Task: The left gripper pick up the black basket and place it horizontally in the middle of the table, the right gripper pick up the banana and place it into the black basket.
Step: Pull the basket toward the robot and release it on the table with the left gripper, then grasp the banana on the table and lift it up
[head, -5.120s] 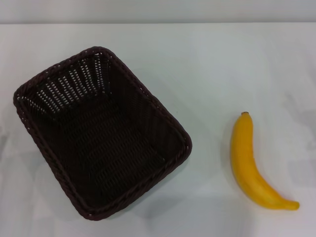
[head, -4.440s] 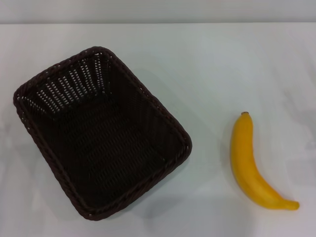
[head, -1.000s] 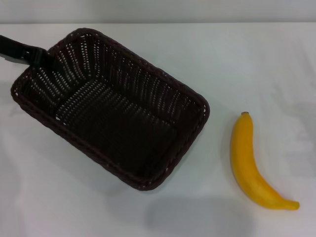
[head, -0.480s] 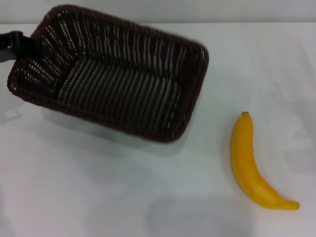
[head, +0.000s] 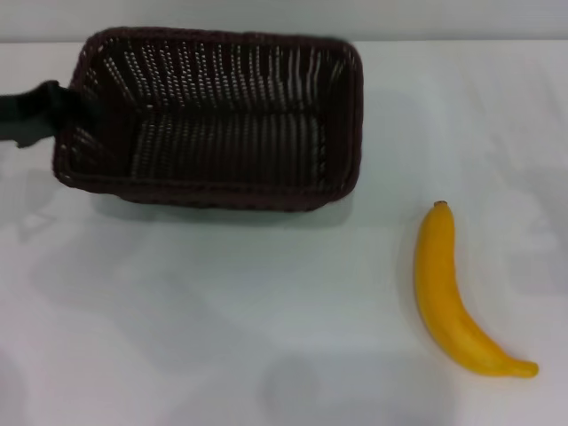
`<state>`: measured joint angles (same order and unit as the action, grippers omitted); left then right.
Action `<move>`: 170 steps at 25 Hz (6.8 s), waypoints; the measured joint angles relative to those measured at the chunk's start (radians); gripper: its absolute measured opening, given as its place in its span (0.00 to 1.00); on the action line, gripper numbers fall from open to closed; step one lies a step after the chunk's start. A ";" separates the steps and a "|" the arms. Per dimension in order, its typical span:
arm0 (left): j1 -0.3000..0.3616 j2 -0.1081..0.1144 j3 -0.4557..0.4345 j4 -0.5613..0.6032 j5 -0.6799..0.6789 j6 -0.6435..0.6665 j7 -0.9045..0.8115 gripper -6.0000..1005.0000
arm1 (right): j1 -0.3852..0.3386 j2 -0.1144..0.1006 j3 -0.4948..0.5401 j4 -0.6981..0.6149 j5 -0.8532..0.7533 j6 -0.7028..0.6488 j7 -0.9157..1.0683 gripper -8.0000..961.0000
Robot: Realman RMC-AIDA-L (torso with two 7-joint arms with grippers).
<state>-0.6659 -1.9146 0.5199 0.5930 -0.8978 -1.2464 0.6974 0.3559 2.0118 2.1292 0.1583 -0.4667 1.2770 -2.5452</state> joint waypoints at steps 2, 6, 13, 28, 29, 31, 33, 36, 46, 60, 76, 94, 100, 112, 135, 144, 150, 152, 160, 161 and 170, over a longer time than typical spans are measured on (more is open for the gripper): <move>0.008 -0.030 -0.001 0.000 -0.006 0.029 -0.007 0.21 | 0.004 0.000 0.000 0.014 0.001 -0.018 0.000 0.87; 0.006 -0.076 0.003 0.001 -0.018 0.055 -0.005 0.22 | 0.025 -0.002 -0.001 0.044 0.001 -0.066 -0.001 0.86; -0.002 -0.116 0.006 -0.001 -0.014 0.057 -0.035 0.24 | 0.051 -0.002 -0.002 0.046 -0.005 -0.074 -0.001 0.86; 0.016 -0.104 0.006 0.009 -0.017 -0.044 -0.070 0.27 | 0.051 -0.001 -0.008 0.046 -0.006 -0.074 -0.001 0.86; 0.017 -0.104 0.005 0.009 -0.019 -0.048 -0.071 0.27 | 0.050 -0.001 -0.008 0.046 -0.006 -0.073 -0.001 0.86; 0.020 -0.104 0.005 0.009 -0.026 -0.054 -0.070 0.35 | 0.048 -0.001 -0.007 0.044 -0.006 -0.071 -0.001 0.86; 0.021 -0.109 0.004 0.010 -0.031 -0.061 -0.066 0.43 | 0.048 -0.001 -0.006 0.042 -0.006 -0.071 -0.001 0.86; 0.029 -0.120 0.005 0.010 -0.048 -0.073 -0.060 0.48 | 0.048 -0.001 -0.007 0.041 -0.006 -0.070 -0.001 0.86; 0.219 -0.131 0.001 0.080 -0.281 -0.162 0.014 0.54 | 0.038 -0.001 -0.008 0.043 -0.006 -0.068 -0.001 0.86; 0.447 -0.112 -0.132 -0.014 -0.733 -0.208 0.516 0.54 | -0.045 -0.045 -0.017 0.122 -0.038 0.020 0.284 0.85; 0.421 -0.160 -0.364 -0.279 -0.998 -0.145 1.345 0.65 | -0.280 -0.123 0.139 1.072 -1.158 0.103 1.328 0.83; 0.375 -0.163 -0.368 -0.350 -1.185 -0.141 1.499 0.89 | -0.282 -0.009 -0.144 1.714 -1.712 0.265 1.995 0.83; 0.361 -0.163 -0.368 -0.351 -1.187 -0.118 1.500 0.89 | -0.220 -0.010 -0.317 1.777 -1.832 0.353 2.290 0.83; 0.336 -0.162 -0.368 -0.353 -1.188 -0.092 1.500 0.89 | -0.095 -0.006 -0.597 1.785 -2.022 0.368 2.591 0.83; 0.296 -0.162 -0.368 -0.404 -1.250 -0.066 1.594 0.89 | 0.078 0.005 -0.971 1.643 -2.221 0.308 2.933 0.81; 0.287 -0.161 -0.368 -0.404 -1.263 -0.062 1.594 0.89 | 0.085 0.005 -0.972 1.606 -2.269 0.305 2.939 0.77; 0.285 -0.161 -0.368 -0.404 -1.265 -0.052 1.594 0.89 | 0.102 0.005 -0.976 1.556 -2.263 0.277 2.934 0.74; 0.284 -0.161 -0.368 -0.404 -1.273 -0.052 1.594 0.89 | 0.103 0.006 -0.980 1.549 -2.261 0.266 2.933 0.73; 0.283 -0.161 -0.368 -0.404 -1.290 -0.051 1.594 0.89 | 0.104 0.006 -0.982 1.529 -2.252 0.263 2.929 0.69; 0.283 -0.161 -0.368 -0.404 -1.290 -0.051 1.594 0.89 | 0.105 0.006 -0.982 1.527 -2.251 0.264 2.927 0.69; 0.285 -0.161 -0.368 -0.404 -1.292 -0.051 1.590 0.89 | 0.100 0.000 -0.970 1.505 -2.260 0.281 2.871 0.52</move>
<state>-0.3808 -2.0755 0.1518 0.1886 -2.1894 -1.2976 2.2877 0.4557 2.0123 1.1590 1.6637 -2.7269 1.5582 0.3261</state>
